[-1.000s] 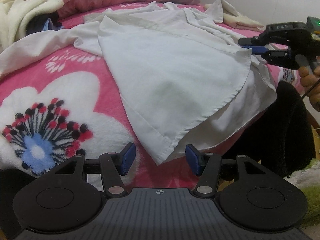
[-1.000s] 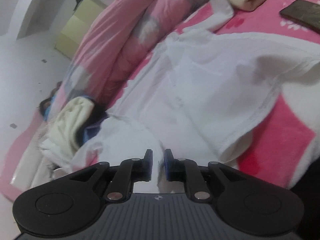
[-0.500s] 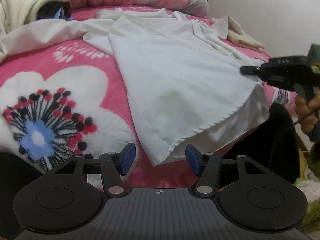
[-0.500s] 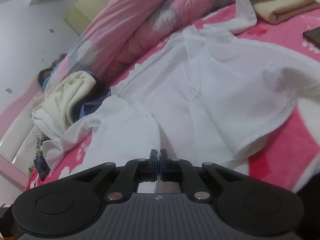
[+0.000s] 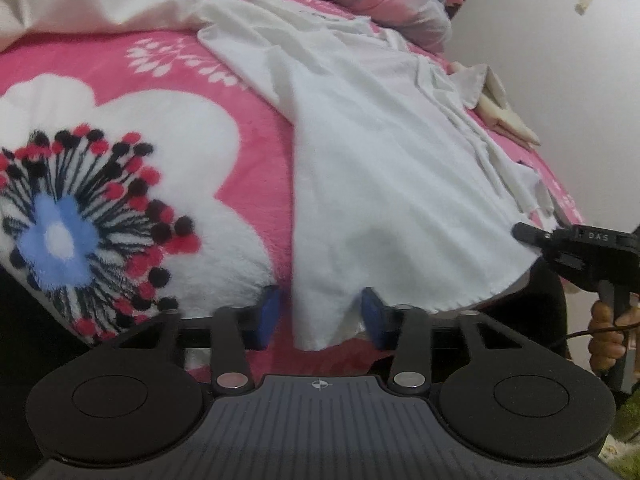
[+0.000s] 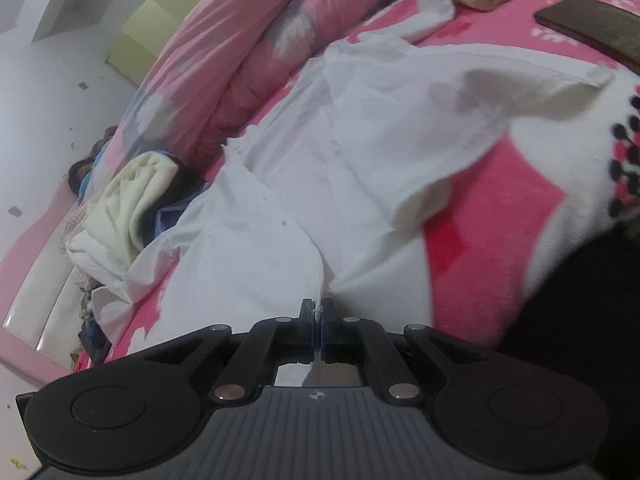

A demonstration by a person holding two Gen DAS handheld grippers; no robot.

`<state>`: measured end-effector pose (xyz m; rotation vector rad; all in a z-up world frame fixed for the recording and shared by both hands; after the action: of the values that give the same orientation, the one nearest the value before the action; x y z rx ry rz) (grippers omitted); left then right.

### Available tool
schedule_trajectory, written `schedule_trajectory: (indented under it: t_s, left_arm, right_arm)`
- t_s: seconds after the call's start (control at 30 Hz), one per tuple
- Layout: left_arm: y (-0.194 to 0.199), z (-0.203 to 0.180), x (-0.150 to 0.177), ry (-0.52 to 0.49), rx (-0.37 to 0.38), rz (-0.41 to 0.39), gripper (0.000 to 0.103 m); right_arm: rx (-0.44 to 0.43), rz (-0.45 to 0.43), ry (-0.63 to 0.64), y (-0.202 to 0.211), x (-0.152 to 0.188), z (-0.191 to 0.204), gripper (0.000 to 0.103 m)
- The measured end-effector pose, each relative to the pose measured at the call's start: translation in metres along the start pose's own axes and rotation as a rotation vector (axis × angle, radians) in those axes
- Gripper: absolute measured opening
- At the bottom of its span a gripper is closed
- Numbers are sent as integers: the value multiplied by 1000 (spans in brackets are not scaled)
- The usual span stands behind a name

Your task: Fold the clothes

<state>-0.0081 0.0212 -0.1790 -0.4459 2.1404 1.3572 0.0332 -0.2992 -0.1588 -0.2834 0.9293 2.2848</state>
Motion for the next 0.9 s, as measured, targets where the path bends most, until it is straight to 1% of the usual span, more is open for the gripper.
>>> schedule_trajectory:
  t_s: [0.03, 0.07, 0.1, 0.17, 0.27, 0.33, 0.43, 0.47, 0.6, 0.9]
  left_arm:
    - [-1, 0, 0, 6, 2, 9, 22]
    - [-2, 0, 1, 23, 15, 19, 10]
    - [-2, -1, 2, 42, 31, 27, 3]
    - [1, -7, 5, 93, 86, 40, 0]
    - [14, -24, 9, 140, 184, 57, 0]
    - [20, -33, 14, 140, 201, 70, 0]
    - [18, -32, 21, 139, 168, 85, 0]
    - [16, -27, 23, 155, 159, 89, 0]
    - [16, -16, 28, 197, 156, 83, 0]
    - [7, -5, 31, 161, 105, 97, 0]
  right_arm:
    - [1, -3, -7, 0, -1, -2, 2]
    - [0, -6, -7, 0, -2, -2, 2]
    - [0, -9, -7, -1, -3, -3, 2]
    - [3, -12, -2, -2, -4, -3, 2]
    - [15, -15, 8, -3, -7, -5, 2]
    - [22, -16, 11, -3, -9, -7, 2]
    - [27, -16, 20, -4, -10, -8, 2]
    - [28, -14, 21, -5, -10, -7, 2]
    - [31, -10, 32, -5, -10, -4, 2]
    - [56, -23, 95, 2, -4, 0, 2]
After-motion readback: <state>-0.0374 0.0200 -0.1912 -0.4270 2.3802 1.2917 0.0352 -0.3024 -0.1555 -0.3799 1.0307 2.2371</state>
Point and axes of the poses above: each gripper's, at about its wrist camera, not at the fingertips, and y roughly against the way its jaws point, z to its left, x to its underside, the point moved 9 cm from there along -y, roughly the way its jaws point, and after that the axes turned 8 degrees about -y, right-handed, at the moved point
